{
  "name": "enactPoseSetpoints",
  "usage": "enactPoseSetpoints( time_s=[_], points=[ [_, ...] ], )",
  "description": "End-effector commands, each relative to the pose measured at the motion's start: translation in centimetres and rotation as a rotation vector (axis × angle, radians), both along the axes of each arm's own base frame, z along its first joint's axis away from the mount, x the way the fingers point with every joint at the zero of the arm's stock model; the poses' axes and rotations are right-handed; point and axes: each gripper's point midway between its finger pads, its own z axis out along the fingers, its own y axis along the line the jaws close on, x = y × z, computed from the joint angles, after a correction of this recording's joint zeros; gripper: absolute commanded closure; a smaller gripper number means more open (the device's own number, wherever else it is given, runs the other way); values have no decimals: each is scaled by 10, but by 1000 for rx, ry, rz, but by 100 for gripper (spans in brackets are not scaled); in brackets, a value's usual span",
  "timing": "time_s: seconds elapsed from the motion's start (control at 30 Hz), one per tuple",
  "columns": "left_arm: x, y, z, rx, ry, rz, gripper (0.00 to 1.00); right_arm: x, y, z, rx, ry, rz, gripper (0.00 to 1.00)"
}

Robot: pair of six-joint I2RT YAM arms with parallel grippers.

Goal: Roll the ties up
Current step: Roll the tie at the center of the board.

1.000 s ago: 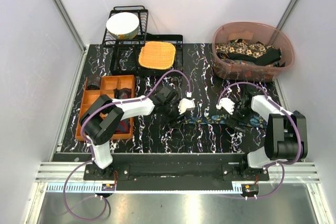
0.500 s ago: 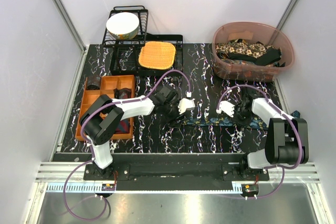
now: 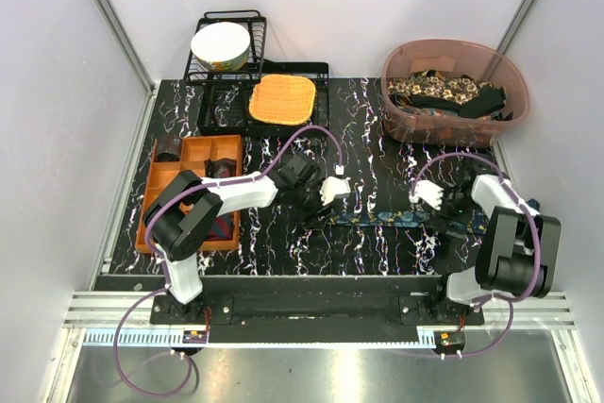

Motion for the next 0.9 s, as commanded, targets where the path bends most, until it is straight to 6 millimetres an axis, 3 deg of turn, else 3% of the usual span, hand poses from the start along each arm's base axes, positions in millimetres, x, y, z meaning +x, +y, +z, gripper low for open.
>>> enactPoseSetpoints(
  time_s=[0.0, 0.17, 0.3, 0.4, 0.47, 0.53, 0.57, 0.73, 0.77, 0.83, 0.87],
  points=[
    [-2, 0, 3, -12, 8, -9, 39, 18, -32, 5, -44, -12, 63, 0],
    [-1, -2, 2, -15, 7, -5, 39, 31, -41, -5, -41, -3, 83, 1],
    [0, -1, 9, -34, -4, -3, 40, 35, -49, -23, -58, 32, 111, 18],
    [1, 3, 15, -54, -22, -4, 39, 40, -60, -25, -65, 33, 106, 25],
    [1, 5, 19, -69, -34, -1, 38, 37, -60, -24, -73, 35, 122, 18],
    [2, 7, 21, -81, -46, 1, 37, 33, -55, -14, -70, 13, 151, 4],
    [1, 10, 20, -84, -46, 6, 36, 28, -47, -13, -43, 8, 165, 2],
    [7, 11, 33, -164, -108, 27, 34, 15, -6, 31, 116, -37, 98, 0],
    [4, 14, 31, -172, -100, 27, 34, 26, 3, 44, 160, -68, 67, 0],
    [6, 12, 36, -205, -116, 21, 35, 27, 28, 54, 258, -13, -49, 0],
    [5, 12, 36, -213, -117, 9, 35, 43, 41, 66, 329, -21, -83, 1]
  ],
)
